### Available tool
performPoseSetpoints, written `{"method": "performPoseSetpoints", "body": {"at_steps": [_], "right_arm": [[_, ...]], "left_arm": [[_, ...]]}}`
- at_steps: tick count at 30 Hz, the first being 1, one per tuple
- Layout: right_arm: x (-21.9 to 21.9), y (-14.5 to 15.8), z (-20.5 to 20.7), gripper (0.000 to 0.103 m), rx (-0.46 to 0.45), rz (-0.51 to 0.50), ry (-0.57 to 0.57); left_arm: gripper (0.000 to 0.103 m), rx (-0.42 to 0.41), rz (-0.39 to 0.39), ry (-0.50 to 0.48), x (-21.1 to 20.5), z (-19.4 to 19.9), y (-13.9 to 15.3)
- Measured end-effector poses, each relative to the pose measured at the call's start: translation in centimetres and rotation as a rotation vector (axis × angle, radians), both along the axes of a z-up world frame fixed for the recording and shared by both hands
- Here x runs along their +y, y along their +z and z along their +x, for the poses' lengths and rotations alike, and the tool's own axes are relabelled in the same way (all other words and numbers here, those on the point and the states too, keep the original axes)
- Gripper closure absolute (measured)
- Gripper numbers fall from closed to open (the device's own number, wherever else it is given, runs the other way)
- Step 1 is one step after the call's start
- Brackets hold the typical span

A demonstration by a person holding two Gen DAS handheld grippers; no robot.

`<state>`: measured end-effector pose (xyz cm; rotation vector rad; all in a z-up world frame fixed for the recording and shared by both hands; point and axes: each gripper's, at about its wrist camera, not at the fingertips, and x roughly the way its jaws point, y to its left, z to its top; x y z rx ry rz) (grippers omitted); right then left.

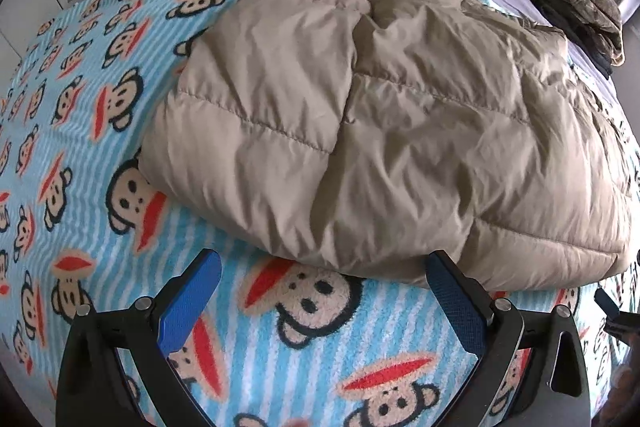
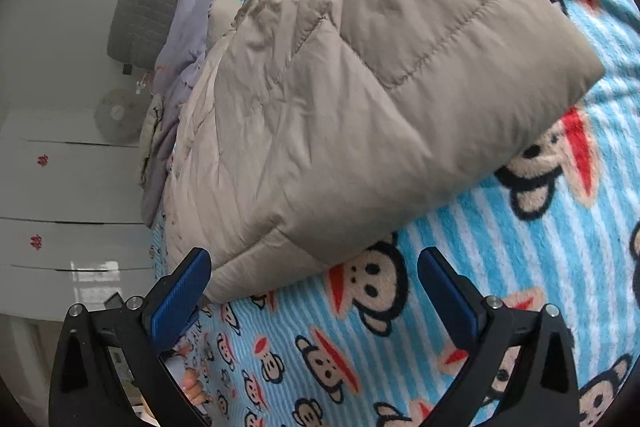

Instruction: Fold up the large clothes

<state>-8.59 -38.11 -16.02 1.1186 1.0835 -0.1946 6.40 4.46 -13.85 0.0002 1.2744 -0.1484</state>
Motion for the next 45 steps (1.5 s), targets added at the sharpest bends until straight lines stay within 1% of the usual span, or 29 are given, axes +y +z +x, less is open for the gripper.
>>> {"method": "performPoseSetpoints", "body": {"at_steps": [1, 3, 4, 6, 10, 12, 13, 16, 19, 22, 26, 28, 32, 33, 34, 35, 36, 37, 38, 39, 40, 42, 43, 45], "right_arm": [[0.0, 0.0, -0.5, 0.000, -0.001, 0.005, -0.005], [-0.3, -0.3, -0.6, 0.000, 0.002, 0.021, -0.017], [-0.4, -0.3, -1.1, 0.000, 0.002, 0.026, -0.021], [-0.5, -0.5, -1.4, 0.000, -0.002, 0.038, -0.029], [-0.5, -0.8, -1.9, 0.000, -0.014, 0.056, -0.046], [-0.8, -1.0, -2.3, 0.000, -0.032, 0.085, -0.072], [-0.9, -1.1, -2.3, 0.000, -0.099, 0.094, -0.055], [-1.2, -1.7, -2.3, 0.000, -0.133, 0.152, -0.096], [-1.5, -2.4, -1.7, 0.000, -0.147, 0.176, -0.116], [-1.6, -3.2, -0.6, 0.000, -0.179, 0.221, -0.133], [-1.2, -4.3, 1.3, 0.000, -0.208, 0.251, -0.126], [-1.1, -5.2, 2.3, 0.000, -0.203, 0.253, -0.117], [-1.1, -6.1, 3.5, 0.000, -0.194, 0.237, -0.129], [-1.1, -6.1, 3.5, 0.000, -0.198, 0.238, -0.140], [-1.1, -6.1, 3.5, 0.000, -0.200, 0.242, -0.149], [-1.1, -6.1, 3.4, 0.001, -0.204, 0.247, -0.161], [-1.2, -6.1, 3.2, 0.004, -0.205, 0.259, -0.176], [-1.2, -6.1, 3.0, 0.016, -0.204, 0.265, -0.186], [-1.3, -6.2, 2.7, 0.029, -0.188, 0.272, -0.198], [-1.4, -6.3, 2.6, 0.051, -0.175, 0.277, -0.200], [-1.4, -6.2, 2.6, 0.061, -0.180, 0.284, -0.199], [-1.4, -5.4, 2.5, 0.073, -0.202, 0.267, -0.180], [-1.3, -4.8, 2.5, 0.076, -0.215, 0.256, -0.166], [-1.1, -3.5, 2.1, 0.079, -0.247, 0.243, -0.137]], "left_arm": [[0.000, 0.002, -0.007, 0.007, 0.3, 0.1, -0.2], [0.000, 0.023, -0.072, 0.021, 1.0, 0.2, -0.5], [0.000, 0.043, -0.144, 0.028, 1.6, 0.3, -0.6], [0.000, 0.057, -0.271, 0.071, 3.2, 0.4, -0.6], [0.000, 0.052, -0.436, 0.113, 5.4, 0.7, -0.4], [0.000, 0.060, -0.498, 0.123, 6.0, 1.0, -0.8], [0.000, 0.068, -0.528, 0.131, 6.3, 1.3, -1.3], [0.000, 0.079, -0.573, 0.157, 6.8, 2.1, -2.5], [0.000, 0.080, -0.613, 0.195, 7.2, 3.2, -3.4], [0.000, 0.077, -0.630, 0.208, 7.1, 4.6, -4.0], [0.000, 0.089, -0.664, 0.215, 5.5, 5.7, -5.0], [0.000, 0.098, -0.666, 0.237, 5.1, 6.2, -5.8], [0.000, 0.086, -0.652, 0.266, 4.3, 7.1, -6.3], [0.002, 0.075, -0.648, 0.278, 4.3, 7.1, -6.2], [0.018, 0.062, -0.643, 0.284, 4.3, 7.0, -5.9], [0.043, 0.048, -0.644, 0.278, 4.3, 6.9, -5.7], [0.053, 0.047, -0.676, 0.266, 4.3, 6.9, -5.5], [0.068, 0.046, -0.703, 0.267, 4.5, 7.0, -5.4], [0.077, 0.042, -0.727, 0.268, 4.7, 7.0, -5.2], [0.080, 0.030, -0.742, 0.260, 4.8, 6.9, -4.7], [0.082, 0.019, -0.747, 0.253, 4.9, 6.8, -4.1], [0.085, -0.018, -0.749, 0.228, 4.9, 6.5, -2.5], [0.085, -0.036, -0.754, 0.209, 4.8, 6.2, -1.6], [0.085, -0.067, -0.763, 0.175, 5.4, 5.5, 0.0]]}}
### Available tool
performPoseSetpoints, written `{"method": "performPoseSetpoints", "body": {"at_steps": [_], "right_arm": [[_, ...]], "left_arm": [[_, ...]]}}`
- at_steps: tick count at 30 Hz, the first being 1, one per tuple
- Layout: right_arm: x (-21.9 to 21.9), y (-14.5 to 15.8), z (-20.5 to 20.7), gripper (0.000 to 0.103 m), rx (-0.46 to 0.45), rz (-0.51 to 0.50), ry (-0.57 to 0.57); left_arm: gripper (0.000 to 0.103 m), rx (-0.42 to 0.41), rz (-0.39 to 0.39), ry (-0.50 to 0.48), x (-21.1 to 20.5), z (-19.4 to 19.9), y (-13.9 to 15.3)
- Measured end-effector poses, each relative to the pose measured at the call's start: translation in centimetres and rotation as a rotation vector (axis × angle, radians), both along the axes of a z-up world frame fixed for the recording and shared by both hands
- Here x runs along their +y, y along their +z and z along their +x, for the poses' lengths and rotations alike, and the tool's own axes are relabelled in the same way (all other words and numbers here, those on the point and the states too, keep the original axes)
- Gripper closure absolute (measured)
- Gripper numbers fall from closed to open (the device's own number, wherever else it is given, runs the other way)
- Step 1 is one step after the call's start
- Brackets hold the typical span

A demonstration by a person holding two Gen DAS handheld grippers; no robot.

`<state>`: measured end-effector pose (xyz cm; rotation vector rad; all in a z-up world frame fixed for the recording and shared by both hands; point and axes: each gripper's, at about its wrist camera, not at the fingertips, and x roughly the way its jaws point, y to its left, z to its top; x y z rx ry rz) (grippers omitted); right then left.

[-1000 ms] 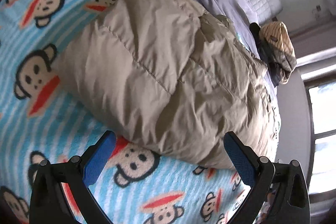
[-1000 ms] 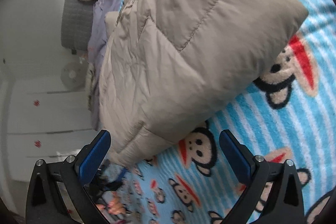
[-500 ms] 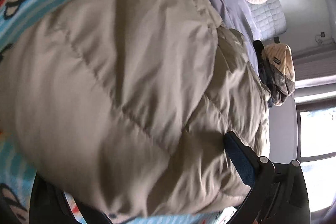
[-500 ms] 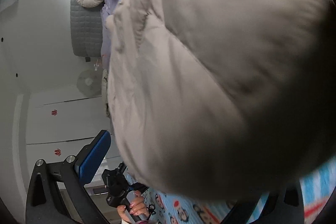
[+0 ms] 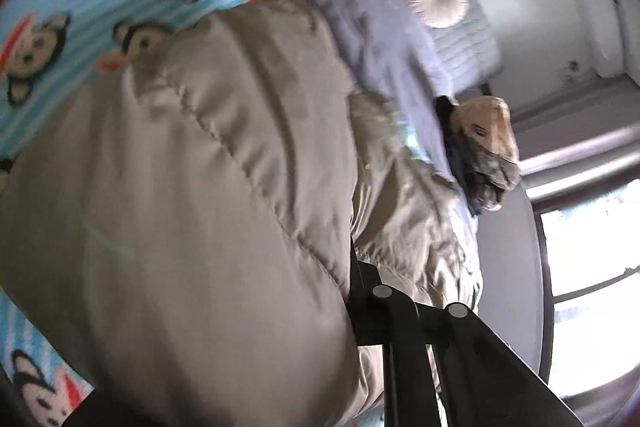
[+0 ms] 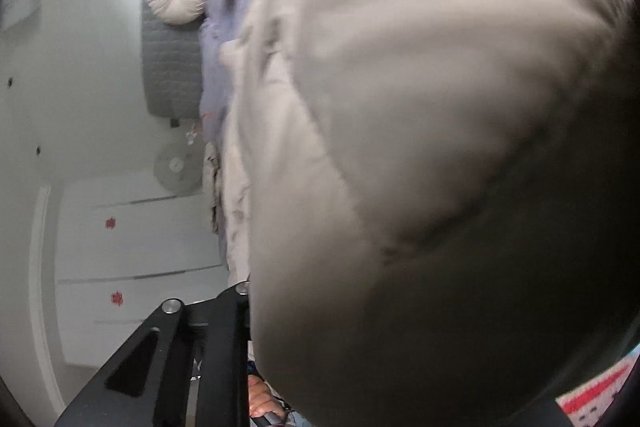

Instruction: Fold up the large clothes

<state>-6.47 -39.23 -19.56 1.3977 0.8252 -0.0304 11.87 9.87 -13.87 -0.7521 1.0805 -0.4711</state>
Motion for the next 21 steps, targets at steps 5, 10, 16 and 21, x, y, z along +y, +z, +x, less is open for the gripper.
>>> {"method": "performPoseSetpoints", "body": {"at_steps": [5, 10, 16, 21], "right_arm": [[1.1, 2.8, -3.0, 0.079, -0.051, -0.015, 0.064], [3.2, 3.8, -8.3, 0.079, -0.030, -0.002, 0.125], [6.5, 2.7, -17.0, 0.079, 0.044, 0.057, 0.148], [7.8, 0.3, -21.2, 0.078, 0.154, 0.039, 0.142]], "left_arm": [[0.085, -0.086, 0.023, -0.075, 0.9, -3.6, 4.3], [0.085, -0.058, 0.067, -0.134, 3.7, -10.4, 5.6], [0.085, 0.088, 0.099, -0.172, 7.2, -19.2, 2.9], [0.083, 0.194, 0.161, -0.199, 8.4, -22.9, -1.2]]}}
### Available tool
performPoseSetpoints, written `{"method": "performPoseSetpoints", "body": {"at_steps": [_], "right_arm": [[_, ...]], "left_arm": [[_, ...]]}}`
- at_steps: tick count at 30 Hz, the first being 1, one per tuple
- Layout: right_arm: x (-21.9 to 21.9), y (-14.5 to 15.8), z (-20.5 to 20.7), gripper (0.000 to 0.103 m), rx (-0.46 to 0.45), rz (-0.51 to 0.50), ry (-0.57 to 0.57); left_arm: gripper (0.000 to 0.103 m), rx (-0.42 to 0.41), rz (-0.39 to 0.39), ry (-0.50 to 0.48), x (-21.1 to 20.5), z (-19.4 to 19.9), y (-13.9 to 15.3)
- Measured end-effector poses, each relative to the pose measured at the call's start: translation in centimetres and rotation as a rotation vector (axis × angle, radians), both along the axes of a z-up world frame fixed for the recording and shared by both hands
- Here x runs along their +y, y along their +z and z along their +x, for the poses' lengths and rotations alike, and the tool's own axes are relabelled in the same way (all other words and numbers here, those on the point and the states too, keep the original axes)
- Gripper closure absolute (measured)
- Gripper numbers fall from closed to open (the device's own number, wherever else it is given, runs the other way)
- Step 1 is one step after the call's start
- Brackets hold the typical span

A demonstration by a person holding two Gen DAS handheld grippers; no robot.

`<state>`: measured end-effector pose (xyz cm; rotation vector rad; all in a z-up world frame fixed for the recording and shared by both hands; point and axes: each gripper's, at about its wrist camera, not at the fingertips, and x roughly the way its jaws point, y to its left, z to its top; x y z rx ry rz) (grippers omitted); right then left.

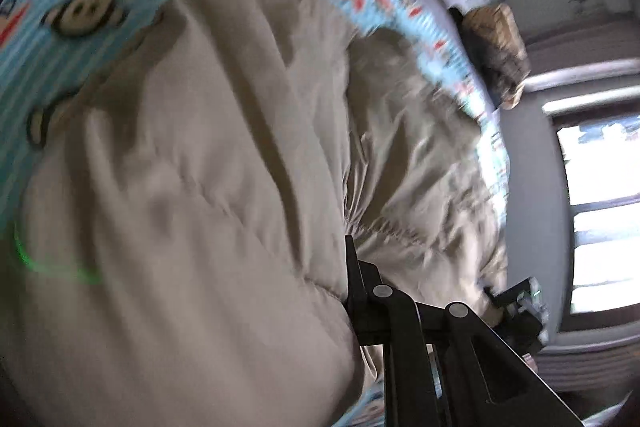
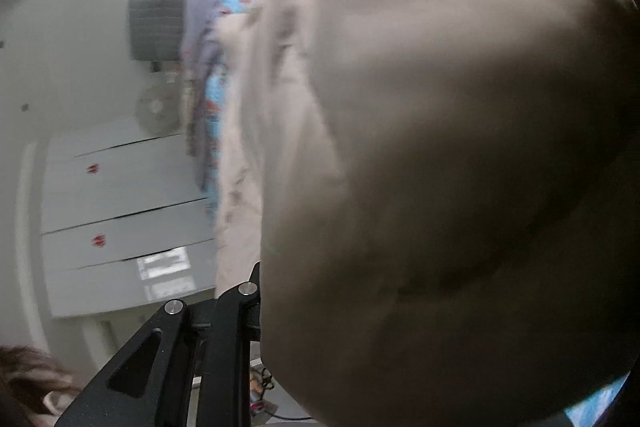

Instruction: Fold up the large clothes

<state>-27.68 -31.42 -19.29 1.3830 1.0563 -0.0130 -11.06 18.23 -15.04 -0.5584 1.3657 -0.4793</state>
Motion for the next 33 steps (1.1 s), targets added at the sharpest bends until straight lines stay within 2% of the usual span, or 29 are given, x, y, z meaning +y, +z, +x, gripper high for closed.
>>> {"method": "performPoseSetpoints", "body": {"at_steps": [1, 3, 4, 5, 7, 12, 16, 17, 18, 19, 22, 25, 26, 28, 31, 33], "right_arm": [[0.1, -0.8, -0.4, 0.076, 0.022, -0.001, -0.006], [-0.1, -1.7, -0.8, 0.071, 0.062, -0.012, -0.018], [-0.1, -1.7, -0.8, 0.066, 0.077, -0.014, -0.021], [-0.2, -1.6, -0.8, 0.063, 0.091, -0.020, -0.020], [-0.2, -0.8, -0.3, 0.048, 0.141, -0.052, 0.009], [-0.9, 2.2, -1.1, 0.048, 0.195, -0.118, 0.162], [-1.9, 4.9, -4.0, 0.050, 0.153, -0.172, 0.248], [-2.2, 5.6, -4.2, 0.055, 0.133, -0.178, 0.259], [-2.7, 6.5, -4.4, 0.070, 0.111, -0.194, 0.267], [-2.8, 7.4, -4.6, 0.075, 0.099, -0.217, 0.270], [-3.0, 9.2, -4.0, 0.075, 0.094, -0.299, 0.220], [-2.5, 9.8, -1.5, 0.075, 0.103, -0.377, 0.165], [-2.4, 9.1, -0.8, 0.075, 0.145, -0.430, 0.166], [-1.0, 8.3, 0.3, 0.075, 0.230, -0.451, 0.143], [-0.1, 7.0, 0.5, 0.075, 0.303, -0.418, 0.045], [0.5, 7.7, 0.4, 0.075, 0.319, -0.433, 0.015]], "left_arm": [[0.080, 0.005, 0.019, -0.002, 0.0, -0.4, -0.2], [0.066, 0.008, 0.085, 0.002, 0.1, -0.9, 0.2], [0.053, 0.000, 0.143, 0.007, 0.1, -1.0, 0.8], [0.052, -0.014, 0.193, 0.010, 0.5, -1.3, 1.4], [0.052, -0.033, 0.230, 0.013, 1.3, -2.1, 2.5], [0.052, -0.073, 0.369, 0.087, 3.2, -4.3, 6.2], [0.052, -0.160, 0.494, 0.147, 3.7, -5.1, 9.0], [0.052, -0.178, 0.505, 0.165, 3.6, -4.8, 9.5], [0.052, -0.194, 0.505, 0.179, 3.5, -4.6, 10.0], [0.052, -0.199, 0.501, 0.181, 3.3, -4.1, 10.2], [0.052, -0.208, 0.495, 0.152, 2.1, -2.5, 9.5], [0.052, -0.182, 0.557, 0.077, 0.0, 0.0, 7.1], [0.052, -0.156, 0.580, 0.049, -0.2, 0.8, 5.8], [0.052, -0.108, 0.588, 0.013, 0.1, 1.9, 3.8], [0.052, -0.043, 0.519, -0.027, 1.8, 2.8, 2.0], [0.052, -0.023, 0.485, -0.052, 2.3, 3.2, 1.9]]}}
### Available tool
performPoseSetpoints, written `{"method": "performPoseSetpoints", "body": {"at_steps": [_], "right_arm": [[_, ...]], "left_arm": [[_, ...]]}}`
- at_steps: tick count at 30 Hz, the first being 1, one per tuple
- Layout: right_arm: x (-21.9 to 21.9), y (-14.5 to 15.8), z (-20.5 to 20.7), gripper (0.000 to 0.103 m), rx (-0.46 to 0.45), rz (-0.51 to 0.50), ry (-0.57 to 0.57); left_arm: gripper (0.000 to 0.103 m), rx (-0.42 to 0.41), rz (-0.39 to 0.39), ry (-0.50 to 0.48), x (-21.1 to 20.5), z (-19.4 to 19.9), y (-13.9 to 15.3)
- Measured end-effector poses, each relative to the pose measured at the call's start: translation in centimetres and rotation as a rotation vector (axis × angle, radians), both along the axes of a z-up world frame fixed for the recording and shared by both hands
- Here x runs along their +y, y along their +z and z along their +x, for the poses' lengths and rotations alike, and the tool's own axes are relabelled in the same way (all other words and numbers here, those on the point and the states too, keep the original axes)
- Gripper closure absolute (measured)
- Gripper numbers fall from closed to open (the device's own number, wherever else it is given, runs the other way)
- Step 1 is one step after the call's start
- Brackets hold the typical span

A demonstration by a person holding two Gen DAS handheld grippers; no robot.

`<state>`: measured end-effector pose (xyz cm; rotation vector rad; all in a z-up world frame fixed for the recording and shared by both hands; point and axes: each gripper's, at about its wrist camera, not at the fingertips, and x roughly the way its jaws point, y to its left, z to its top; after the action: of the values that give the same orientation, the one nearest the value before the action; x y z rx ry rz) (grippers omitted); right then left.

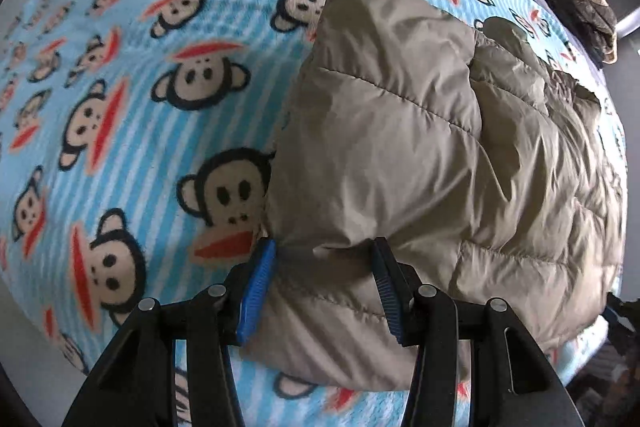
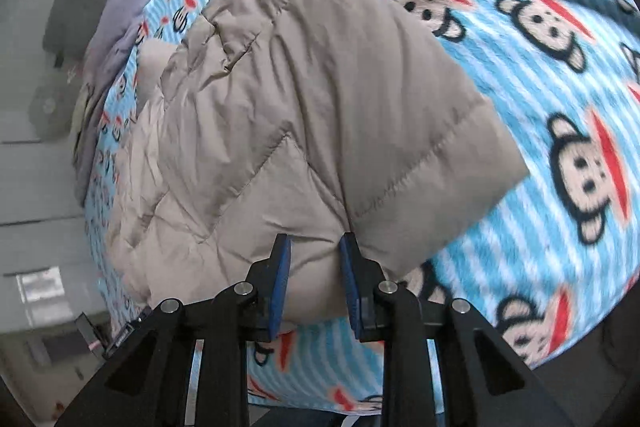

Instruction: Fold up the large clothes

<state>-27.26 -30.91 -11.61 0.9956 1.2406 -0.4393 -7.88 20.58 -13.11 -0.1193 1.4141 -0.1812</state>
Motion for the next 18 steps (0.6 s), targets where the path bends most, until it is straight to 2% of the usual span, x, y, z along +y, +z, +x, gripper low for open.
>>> {"method": "performPoseSetpoints", "body": {"at_steps": [2, 6, 10, 15, 16, 17, 18], "right_arm": [[1.0, 0.8, 0.1, 0.075, 0.031, -0.029, -0.011], [4.7, 2.6, 2.7, 0.075, 0.039, -0.110, 0.064], [9.0, 2.7, 6.4, 0.075, 0.052, -0.110, 0.174], [14.3, 1.2, 10.5, 0.075, 0.104, -0.080, 0.357], [15.1, 0.9, 11.0, 0.073, 0.111, -0.073, 0.386], [15.5, 0.8, 10.9, 0.070, 0.118, -0.065, 0.413], [16.1, 0.5, 11.3, 0.067, 0.129, -0.058, 0.439]], "left_arm": [[0.052, 0.003, 0.002, -0.040, -0.1, 0.2, 0.6], [0.052, -0.016, 0.044, -0.114, -0.6, 0.5, 2.3], [0.052, -0.023, 0.049, -0.150, -0.8, 0.9, 3.3], [0.052, -0.020, 0.053, -0.129, -0.1, 1.3, 4.0], [0.040, -0.023, 0.055, -0.126, 0.0, 1.3, 4.0], [0.016, -0.027, 0.061, -0.123, 0.0, 1.5, 3.9], [0.010, -0.048, 0.070, -0.118, 0.1, 1.4, 4.2]]}}
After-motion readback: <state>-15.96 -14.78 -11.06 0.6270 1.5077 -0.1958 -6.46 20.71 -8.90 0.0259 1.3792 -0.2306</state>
